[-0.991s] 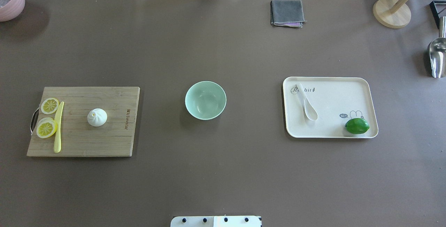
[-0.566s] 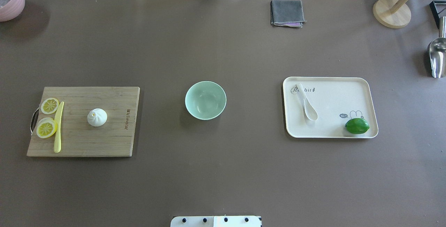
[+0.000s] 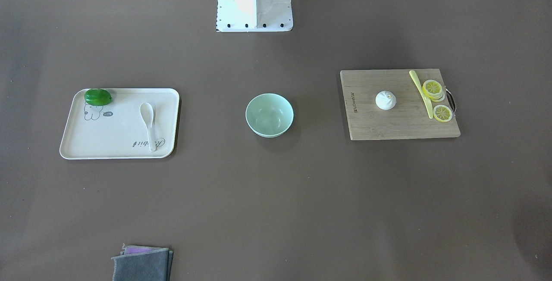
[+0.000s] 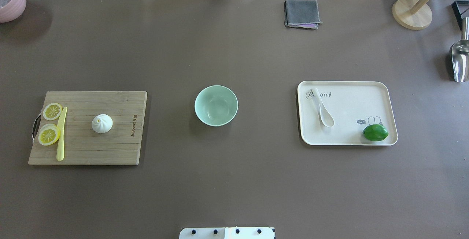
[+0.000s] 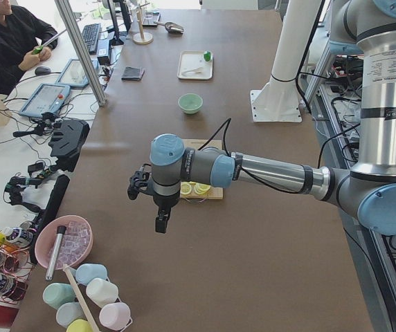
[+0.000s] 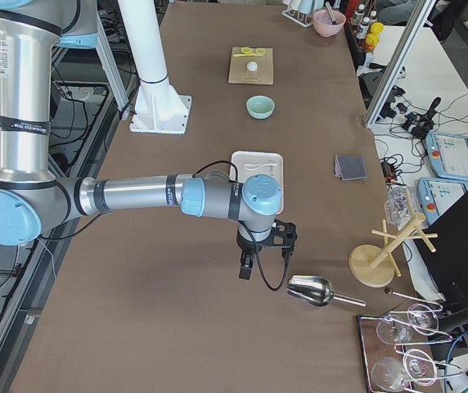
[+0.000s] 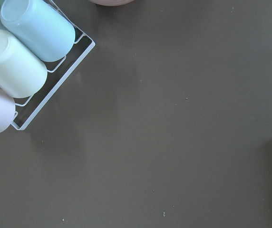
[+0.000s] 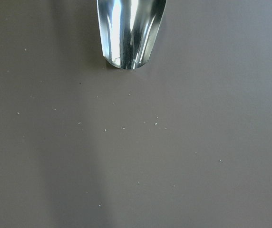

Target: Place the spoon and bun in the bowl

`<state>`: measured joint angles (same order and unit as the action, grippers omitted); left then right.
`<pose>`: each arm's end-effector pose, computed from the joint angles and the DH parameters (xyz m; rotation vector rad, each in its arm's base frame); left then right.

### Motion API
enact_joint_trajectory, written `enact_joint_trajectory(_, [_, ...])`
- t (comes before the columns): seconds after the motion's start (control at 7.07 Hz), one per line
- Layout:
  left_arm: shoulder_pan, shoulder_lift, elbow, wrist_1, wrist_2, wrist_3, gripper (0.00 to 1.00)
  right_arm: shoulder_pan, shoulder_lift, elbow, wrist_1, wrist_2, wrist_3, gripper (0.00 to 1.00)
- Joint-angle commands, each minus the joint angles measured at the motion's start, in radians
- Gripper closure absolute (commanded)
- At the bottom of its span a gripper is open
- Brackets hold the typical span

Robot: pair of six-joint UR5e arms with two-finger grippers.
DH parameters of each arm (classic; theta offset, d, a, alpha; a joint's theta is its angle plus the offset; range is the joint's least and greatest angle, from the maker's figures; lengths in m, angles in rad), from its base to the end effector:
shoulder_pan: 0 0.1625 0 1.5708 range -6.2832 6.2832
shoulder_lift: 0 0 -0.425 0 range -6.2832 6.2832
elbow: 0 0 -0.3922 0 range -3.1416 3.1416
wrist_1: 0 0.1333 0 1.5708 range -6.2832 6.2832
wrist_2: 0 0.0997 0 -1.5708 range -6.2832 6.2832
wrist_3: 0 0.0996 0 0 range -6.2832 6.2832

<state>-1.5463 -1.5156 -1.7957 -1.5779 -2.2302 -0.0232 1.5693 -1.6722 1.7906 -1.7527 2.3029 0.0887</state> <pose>-0.0606 -0.4767 0.5806 0.1546 0.6615 0.0595 0.0661 -0.4413 0.6192 -0.0936 -0.7287 0.1065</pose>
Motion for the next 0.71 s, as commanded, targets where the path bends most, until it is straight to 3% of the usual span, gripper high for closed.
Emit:
enact_joint_trajectory(0.0, [0.000, 0.000, -0.007, -0.002, 0.000, -0.009, 0.02, 0.000, 0.000, 0.003, 0.001, 0.001, 0.002, 0.00])
enact_joint_trajectory(0.57, [0.005, -0.015, -0.005, -0.037, -0.019, -0.012, 0.02, 0.000, 0.014, 0.055, 0.002, 0.004, 0.002, 0.00])
